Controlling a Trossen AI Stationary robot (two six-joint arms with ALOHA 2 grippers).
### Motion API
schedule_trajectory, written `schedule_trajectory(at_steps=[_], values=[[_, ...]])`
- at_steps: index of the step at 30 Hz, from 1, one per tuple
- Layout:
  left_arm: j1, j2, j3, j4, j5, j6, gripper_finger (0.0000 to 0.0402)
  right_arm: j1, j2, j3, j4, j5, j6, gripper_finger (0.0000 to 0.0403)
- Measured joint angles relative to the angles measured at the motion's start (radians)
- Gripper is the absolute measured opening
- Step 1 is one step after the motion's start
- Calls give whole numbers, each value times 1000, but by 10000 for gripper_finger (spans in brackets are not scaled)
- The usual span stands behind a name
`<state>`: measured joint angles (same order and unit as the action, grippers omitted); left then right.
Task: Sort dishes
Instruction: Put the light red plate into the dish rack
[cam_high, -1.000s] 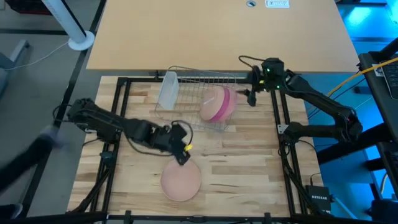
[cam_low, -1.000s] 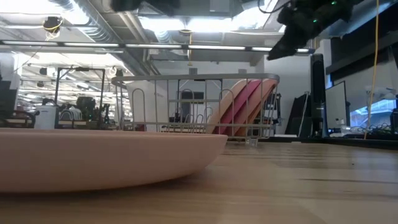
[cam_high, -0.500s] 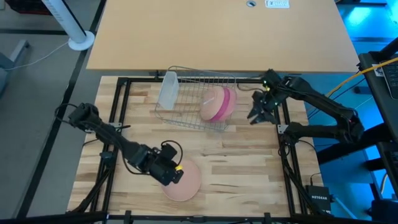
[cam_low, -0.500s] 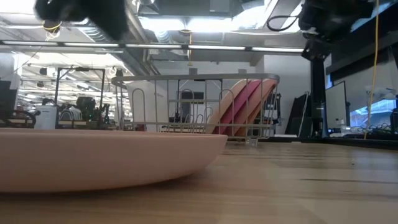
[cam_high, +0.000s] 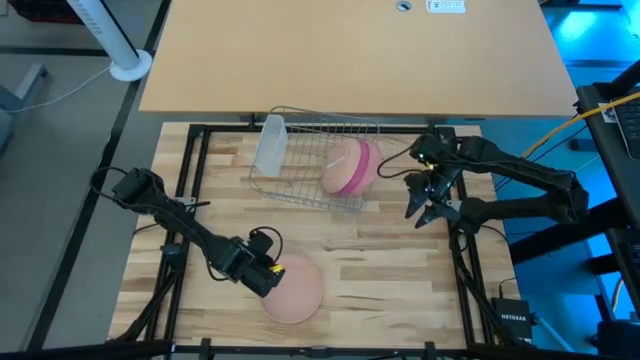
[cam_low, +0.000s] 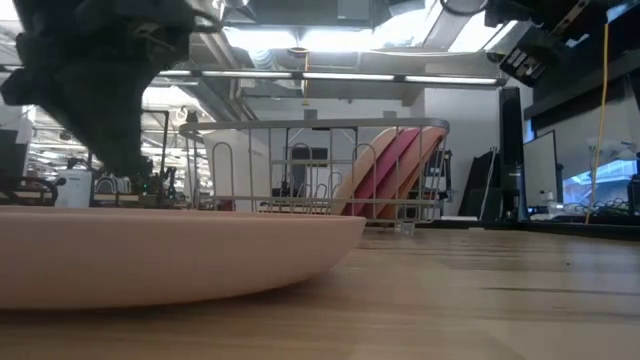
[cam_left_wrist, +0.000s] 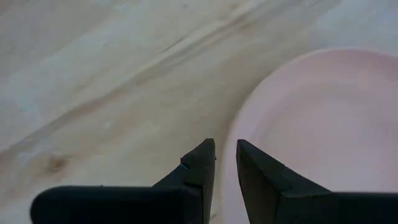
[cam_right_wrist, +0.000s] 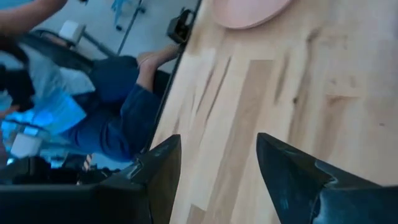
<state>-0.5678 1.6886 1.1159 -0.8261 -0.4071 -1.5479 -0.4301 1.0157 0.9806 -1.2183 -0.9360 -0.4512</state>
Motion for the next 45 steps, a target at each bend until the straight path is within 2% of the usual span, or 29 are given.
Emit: schedule_trajectory(at_steps=[6, 11, 19, 28, 32, 40, 45], values=[[-2, 0, -41, 59, 37, -19, 60, 91, 0, 0, 70, 0, 17, 214], [-7, 0, -46, 123, 38, 36, 60, 149, 0, 0, 145, 1, 35, 214], [-7, 0, -46, 128, 38, 86, 64, 204, 1, 0, 226, 2, 35, 214], [-6, 0, -46, 104, 116, 85, 142, 210, 1, 0, 229, 11, 35, 214], [-6, 10, -46, 109, 117, 83, 159, 210, 1, 0, 230, 11, 35, 214], [-6, 70, -46, 111, 239, 82, 153, 209, 1, 0, 231, 54, 35, 214], [-6, 77, -46, 123, 246, 82, 135, 209, 1, 0, 231, 63, 35, 214]])
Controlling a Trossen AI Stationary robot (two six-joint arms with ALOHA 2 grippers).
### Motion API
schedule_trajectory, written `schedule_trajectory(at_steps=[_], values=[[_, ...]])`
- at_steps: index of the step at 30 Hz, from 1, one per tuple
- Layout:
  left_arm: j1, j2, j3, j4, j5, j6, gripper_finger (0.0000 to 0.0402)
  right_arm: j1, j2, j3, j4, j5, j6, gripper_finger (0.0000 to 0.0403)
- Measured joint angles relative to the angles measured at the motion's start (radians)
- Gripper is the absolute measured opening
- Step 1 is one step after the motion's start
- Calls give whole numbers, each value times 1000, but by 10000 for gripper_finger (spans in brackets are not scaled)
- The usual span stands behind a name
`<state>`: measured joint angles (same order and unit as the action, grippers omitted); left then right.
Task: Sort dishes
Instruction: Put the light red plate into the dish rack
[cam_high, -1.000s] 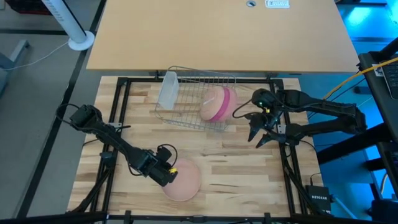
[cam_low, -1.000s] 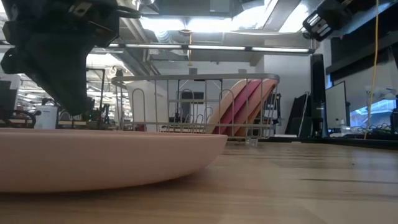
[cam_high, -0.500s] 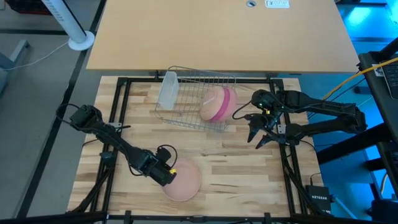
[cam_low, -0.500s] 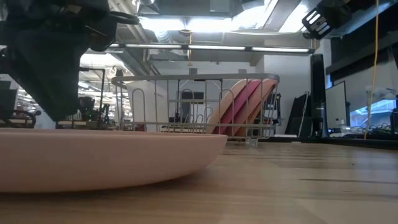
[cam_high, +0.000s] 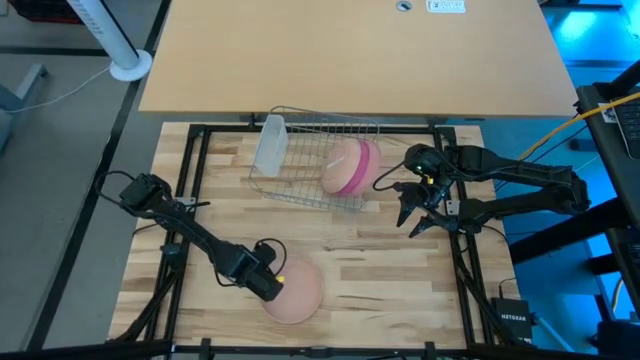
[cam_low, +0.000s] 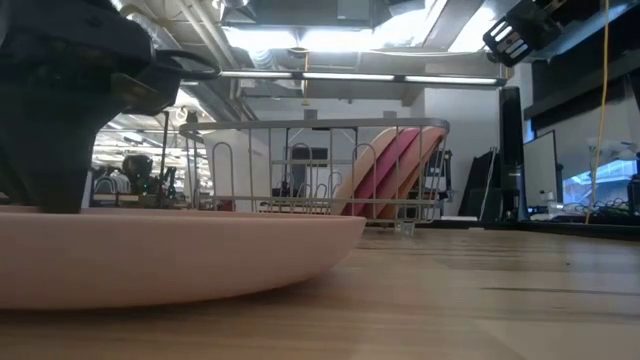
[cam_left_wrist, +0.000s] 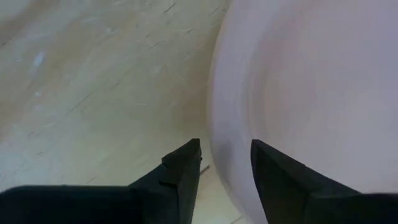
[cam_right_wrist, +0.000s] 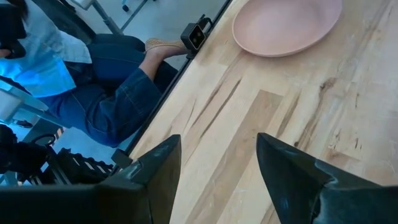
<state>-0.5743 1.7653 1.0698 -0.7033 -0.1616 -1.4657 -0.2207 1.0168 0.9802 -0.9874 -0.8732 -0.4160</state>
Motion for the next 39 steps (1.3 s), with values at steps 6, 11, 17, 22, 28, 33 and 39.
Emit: schedule_trajectory(at_steps=[6, 11, 17, 22, 28, 33, 39], values=[[1, 0, 0, 17, 0, 0, 72, 0, 0, 0, 0, 1, 0, 214], [1, 0, 0, 18, 0, -3, 9, 0, 0, 0, 0, 1, 0, 214], [1, 0, 7, 13, -5, -48, 4, 0, 0, 0, -1, 1, 3, 214], [1, 0, 44, 6, -17, -74, 3, 0, 0, 0, -1, 1, 19, 214], [1, -3, 158, -71, -162, -68, 1, -2, 0, 0, 16, 32, 19, 214], [1, -19, 319, -262, -308, -22, 1, -2, 0, 0, 38, 70, 28, 214], [-2, -19, 543, -525, -499, -19, 0, -2, 0, 0, 49, 70, 28, 214]])
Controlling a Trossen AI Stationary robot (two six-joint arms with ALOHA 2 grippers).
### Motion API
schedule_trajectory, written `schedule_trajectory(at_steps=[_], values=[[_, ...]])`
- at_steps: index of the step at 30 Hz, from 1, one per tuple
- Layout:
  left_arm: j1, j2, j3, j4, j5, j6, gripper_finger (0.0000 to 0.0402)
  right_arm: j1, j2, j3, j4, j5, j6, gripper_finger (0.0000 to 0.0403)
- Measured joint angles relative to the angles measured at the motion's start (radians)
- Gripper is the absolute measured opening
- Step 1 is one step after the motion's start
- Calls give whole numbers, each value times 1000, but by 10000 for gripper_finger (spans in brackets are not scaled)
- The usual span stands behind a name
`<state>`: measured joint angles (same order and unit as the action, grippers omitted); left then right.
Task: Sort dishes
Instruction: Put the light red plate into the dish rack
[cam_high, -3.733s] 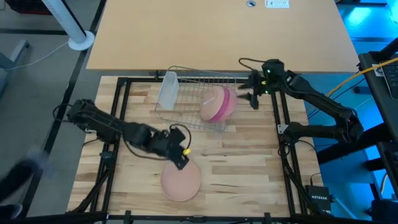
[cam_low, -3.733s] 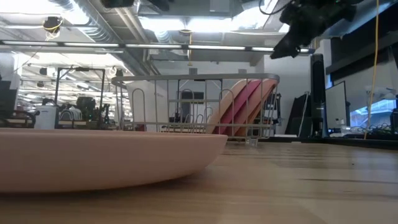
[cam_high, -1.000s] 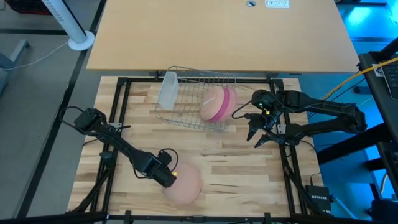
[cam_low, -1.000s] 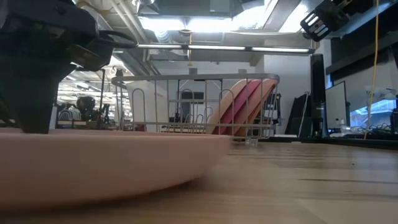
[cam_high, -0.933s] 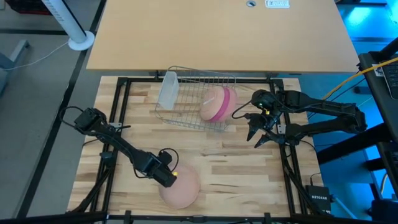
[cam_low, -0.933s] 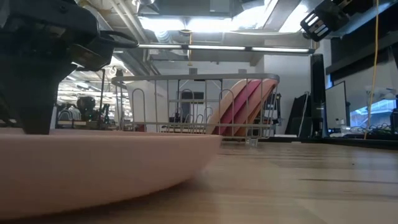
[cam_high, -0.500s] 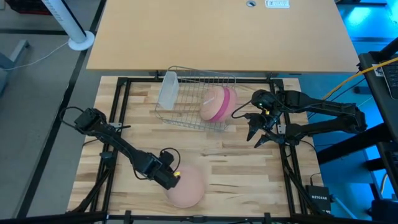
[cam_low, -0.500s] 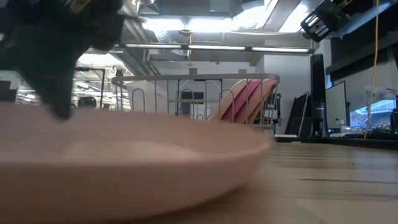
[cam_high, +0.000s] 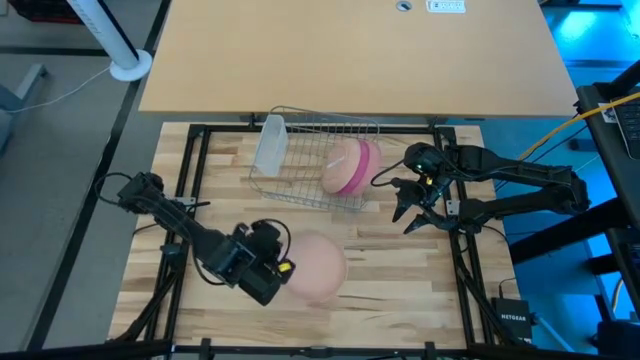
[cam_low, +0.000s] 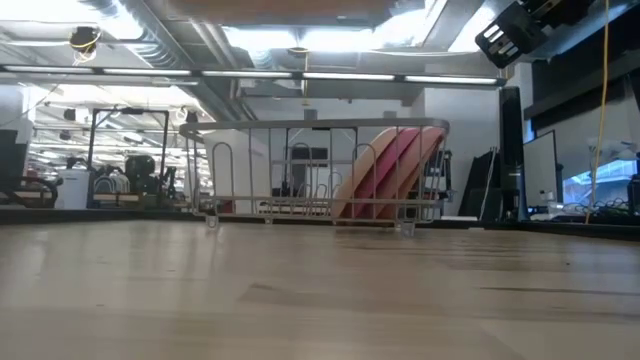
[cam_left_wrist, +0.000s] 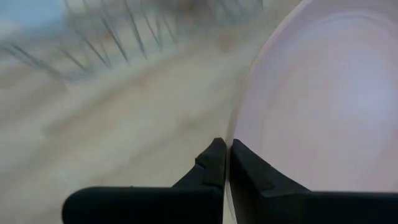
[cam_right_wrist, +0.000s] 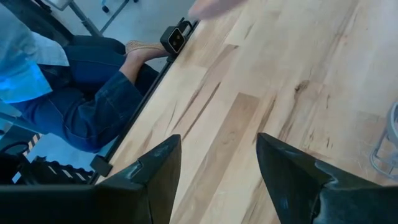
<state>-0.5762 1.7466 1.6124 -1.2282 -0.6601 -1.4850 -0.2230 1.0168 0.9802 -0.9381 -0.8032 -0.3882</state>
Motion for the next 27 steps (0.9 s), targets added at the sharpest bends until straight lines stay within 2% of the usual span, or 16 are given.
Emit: schedule_trajectory(at_steps=[9, 11, 23, 27], values=[[53, -2, 213, -347, -354, -107, 0, 0, -3, 0, 2, 0, 0, 214], [86, -8, 215, -341, -426, -100, 0, 0, -9, 0, 3, 0, 0, 214], [339, 9, 212, -314, -707, -48, 0, 0, -34, 0, 2, 8, -1, 214], [414, 40, 212, -242, -776, 51, 0, 0, -34, 0, 3, 19, -1, 214]])
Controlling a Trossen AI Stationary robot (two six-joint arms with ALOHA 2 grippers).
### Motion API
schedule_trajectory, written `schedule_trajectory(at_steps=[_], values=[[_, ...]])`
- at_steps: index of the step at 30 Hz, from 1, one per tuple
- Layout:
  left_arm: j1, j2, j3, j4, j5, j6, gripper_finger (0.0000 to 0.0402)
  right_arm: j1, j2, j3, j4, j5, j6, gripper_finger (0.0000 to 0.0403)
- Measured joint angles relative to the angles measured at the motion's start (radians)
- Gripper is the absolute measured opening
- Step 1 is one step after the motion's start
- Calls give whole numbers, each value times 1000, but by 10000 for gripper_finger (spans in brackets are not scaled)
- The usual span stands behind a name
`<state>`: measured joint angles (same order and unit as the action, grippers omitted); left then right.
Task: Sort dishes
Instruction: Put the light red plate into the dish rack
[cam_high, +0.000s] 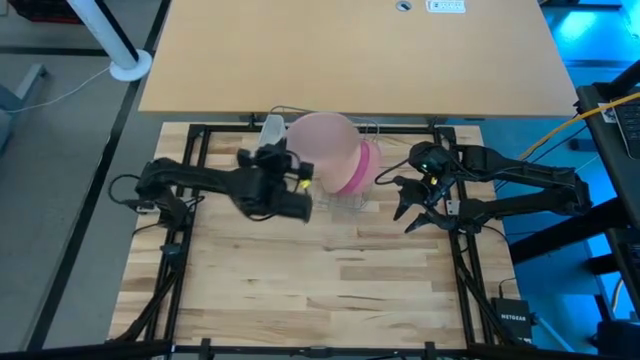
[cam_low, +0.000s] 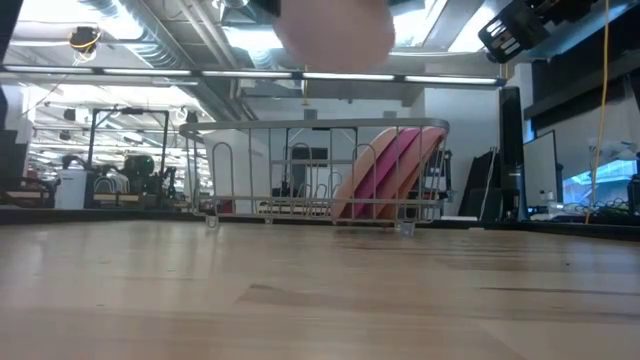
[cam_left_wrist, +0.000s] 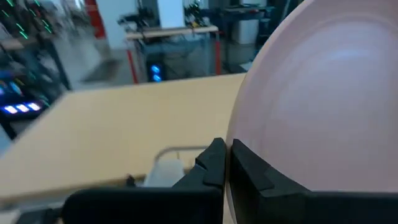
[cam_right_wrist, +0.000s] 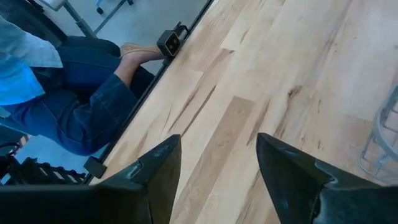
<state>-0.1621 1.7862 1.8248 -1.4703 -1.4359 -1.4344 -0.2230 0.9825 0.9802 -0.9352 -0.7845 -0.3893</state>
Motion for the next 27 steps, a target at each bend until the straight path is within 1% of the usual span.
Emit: schedule_trajectory(at_steps=[2, 5, 9, 11, 14, 17, 20, 23, 27], values=[[34, 26, 0, 51, -19, 83, 0, 0, 0, 0, 3, 22, 0, 214], [75, 70, -1, 133, -45, 233, 0, 0, 0, 0, 21, 95, 1, 214], [108, 121, -2, 252, -134, 414, 0, 0, 0, 0, 48, 249, 44, 214], [123, 138, -2, 328, -136, 527, 0, 0, 0, 0, 56, 330, 61, 214], [141, 170, -2, 427, -136, 724, 0, 0, 4, 0, 76, 408, 78, 214], [152, 204, -2, 516, -136, 894, 0, 0, 5, 0, 91, 463, 79, 214], [165, 231, -2, 590, -142, 1018, 0, 0, 6, 0, 125, 506, 78, 214], [185, 251, -1, 632, -142, 1114, 0, 0, 10, 0, 158, 523, 77, 214], [208, 258, -1, 659, -135, 1185, 0, 0, 18, 0, 166, 523, 73, 214]])
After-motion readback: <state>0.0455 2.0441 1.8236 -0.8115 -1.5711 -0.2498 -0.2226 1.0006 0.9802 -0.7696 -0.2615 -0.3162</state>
